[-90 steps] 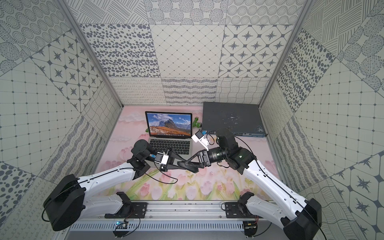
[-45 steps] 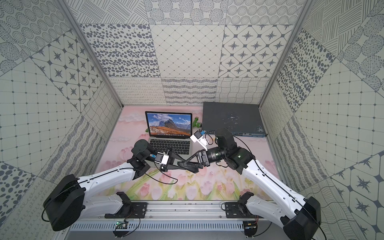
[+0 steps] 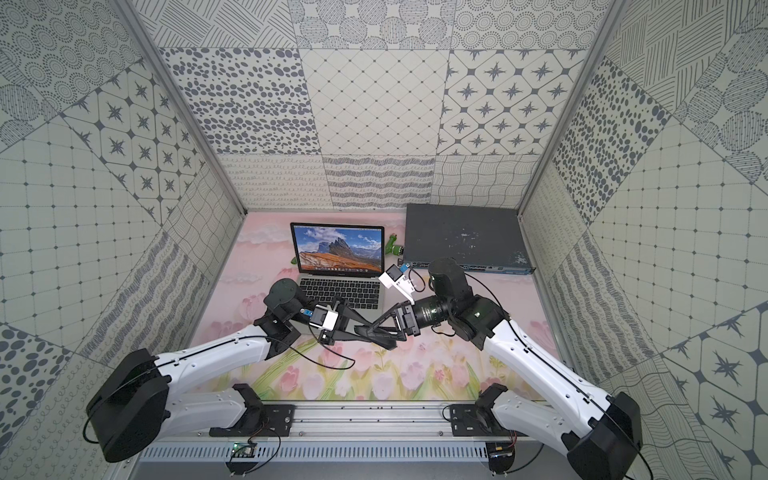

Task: Remove the wireless mouse receiver from the laptop
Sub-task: Close the lid on the mouse.

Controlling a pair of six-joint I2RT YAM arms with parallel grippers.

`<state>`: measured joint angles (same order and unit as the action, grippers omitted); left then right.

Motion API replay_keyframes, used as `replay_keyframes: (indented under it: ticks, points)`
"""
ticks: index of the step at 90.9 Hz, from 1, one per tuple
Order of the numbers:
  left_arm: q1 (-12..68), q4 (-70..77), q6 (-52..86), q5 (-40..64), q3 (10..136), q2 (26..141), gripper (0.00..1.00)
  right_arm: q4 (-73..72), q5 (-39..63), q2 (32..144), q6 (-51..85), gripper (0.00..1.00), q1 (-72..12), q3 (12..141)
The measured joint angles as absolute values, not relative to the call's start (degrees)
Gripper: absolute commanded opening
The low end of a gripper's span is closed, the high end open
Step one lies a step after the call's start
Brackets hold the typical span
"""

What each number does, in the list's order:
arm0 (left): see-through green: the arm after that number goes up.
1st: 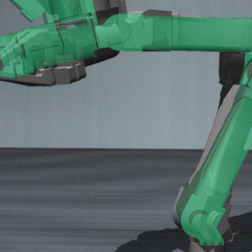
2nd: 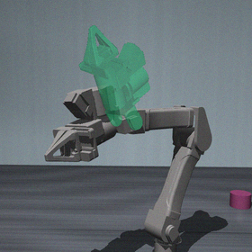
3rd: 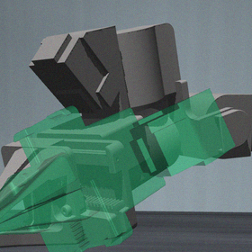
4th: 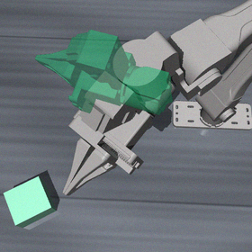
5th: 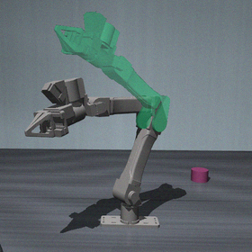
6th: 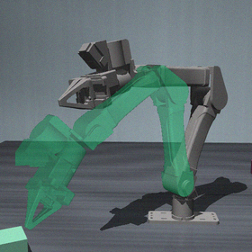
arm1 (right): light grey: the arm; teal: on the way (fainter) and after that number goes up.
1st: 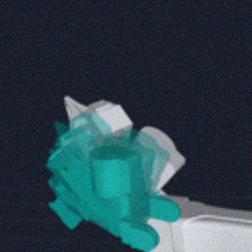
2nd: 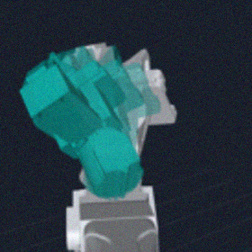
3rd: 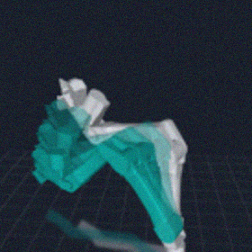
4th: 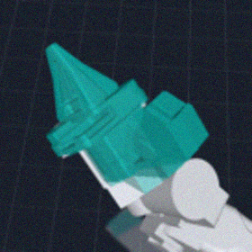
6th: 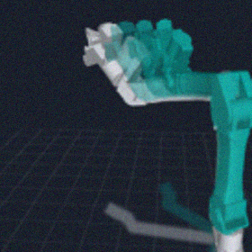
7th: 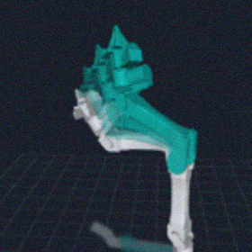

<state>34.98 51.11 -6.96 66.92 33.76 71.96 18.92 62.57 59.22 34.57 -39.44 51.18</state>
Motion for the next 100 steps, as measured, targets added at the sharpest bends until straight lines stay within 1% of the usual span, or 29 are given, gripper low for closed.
replay_keyframes:
  ticks: [13,24,100]
  points:
    - [35.0,50.2,-7.0,68.2,34.1,72.0,0.22,19.1,62.5,59.4,33.6,0.72,-40.0,50.9]
    - [35.0,49.3,-7.0,69.2,34.1,72.0,0.22,19.6,62.5,59.9,32.5,0.71,-40.6,50.9]
    - [35.0,42.4,-7.0,72.8,34.3,72.2,0.22,20.3,62.4,62.0,29.1,0.71,-43.6,49.8]
